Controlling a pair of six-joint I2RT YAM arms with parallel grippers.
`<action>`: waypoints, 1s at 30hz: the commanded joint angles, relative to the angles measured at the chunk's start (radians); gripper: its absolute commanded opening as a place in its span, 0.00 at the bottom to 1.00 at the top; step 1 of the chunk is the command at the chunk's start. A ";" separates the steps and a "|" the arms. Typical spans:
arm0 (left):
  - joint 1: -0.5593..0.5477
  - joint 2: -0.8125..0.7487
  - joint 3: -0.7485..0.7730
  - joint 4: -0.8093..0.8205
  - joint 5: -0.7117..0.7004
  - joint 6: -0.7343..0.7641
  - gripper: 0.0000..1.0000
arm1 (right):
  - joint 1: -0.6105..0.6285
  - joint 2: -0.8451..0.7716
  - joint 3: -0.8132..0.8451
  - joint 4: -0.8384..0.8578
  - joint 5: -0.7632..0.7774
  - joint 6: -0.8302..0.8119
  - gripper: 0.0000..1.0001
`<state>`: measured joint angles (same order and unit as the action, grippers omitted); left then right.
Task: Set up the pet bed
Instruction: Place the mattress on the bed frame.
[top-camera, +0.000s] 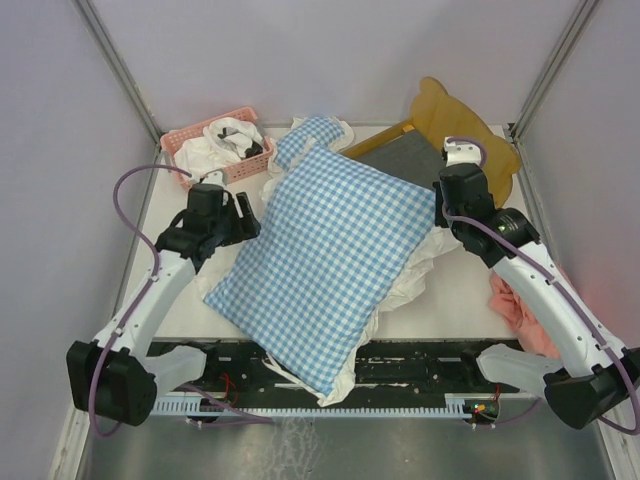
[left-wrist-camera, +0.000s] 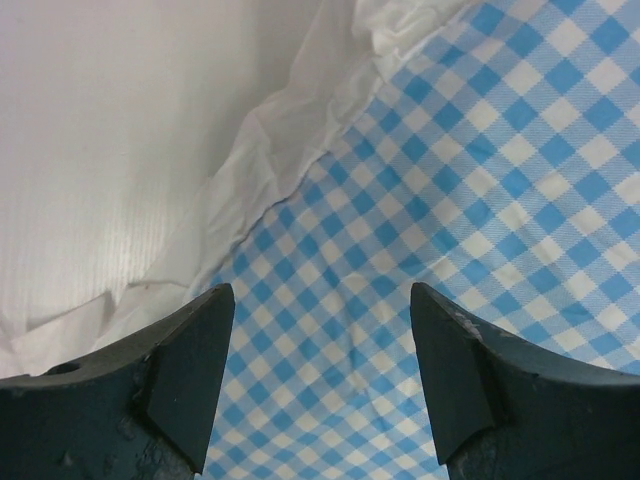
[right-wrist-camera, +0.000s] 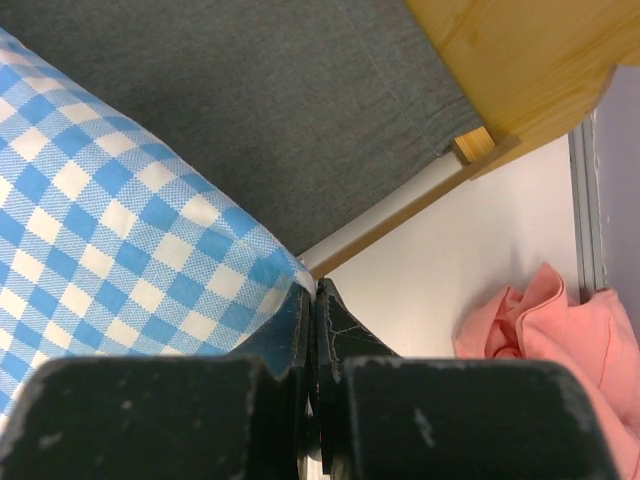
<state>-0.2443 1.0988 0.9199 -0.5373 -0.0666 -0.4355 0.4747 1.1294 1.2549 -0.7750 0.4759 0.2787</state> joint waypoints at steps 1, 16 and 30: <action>0.006 0.081 0.076 0.112 0.141 0.078 0.79 | -0.033 -0.029 -0.020 0.063 0.036 -0.025 0.02; 0.013 0.533 0.610 0.234 0.360 0.158 0.82 | -0.037 -0.103 -0.094 0.125 -0.141 -0.041 0.02; -0.032 0.786 0.707 0.234 0.506 0.142 0.69 | -0.036 -0.129 -0.156 0.172 -0.222 -0.004 0.02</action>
<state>-0.2550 1.8626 1.5520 -0.3092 0.3782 -0.3252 0.4423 1.0321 1.1332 -0.6712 0.2909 0.2535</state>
